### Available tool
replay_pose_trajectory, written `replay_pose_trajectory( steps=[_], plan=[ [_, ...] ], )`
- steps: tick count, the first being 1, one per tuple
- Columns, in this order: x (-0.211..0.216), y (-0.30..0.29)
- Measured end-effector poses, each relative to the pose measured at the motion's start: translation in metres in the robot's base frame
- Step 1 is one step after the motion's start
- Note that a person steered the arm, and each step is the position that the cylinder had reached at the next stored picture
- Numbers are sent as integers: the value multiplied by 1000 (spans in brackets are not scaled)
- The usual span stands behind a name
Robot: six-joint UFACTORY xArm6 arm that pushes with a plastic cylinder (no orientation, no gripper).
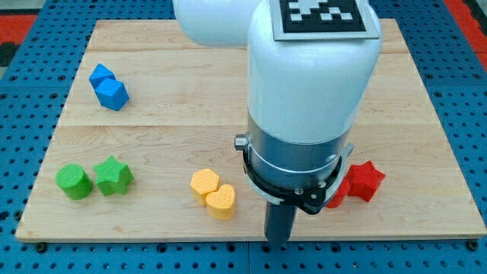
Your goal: Push the red circle into the red star
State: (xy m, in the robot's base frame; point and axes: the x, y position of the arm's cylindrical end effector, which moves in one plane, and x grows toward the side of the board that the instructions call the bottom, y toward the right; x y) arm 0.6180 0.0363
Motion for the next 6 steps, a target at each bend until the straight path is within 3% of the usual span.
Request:
replay_pose_trajectory(
  steps=[6],
  plan=[
    [-7, 31]
  ],
)
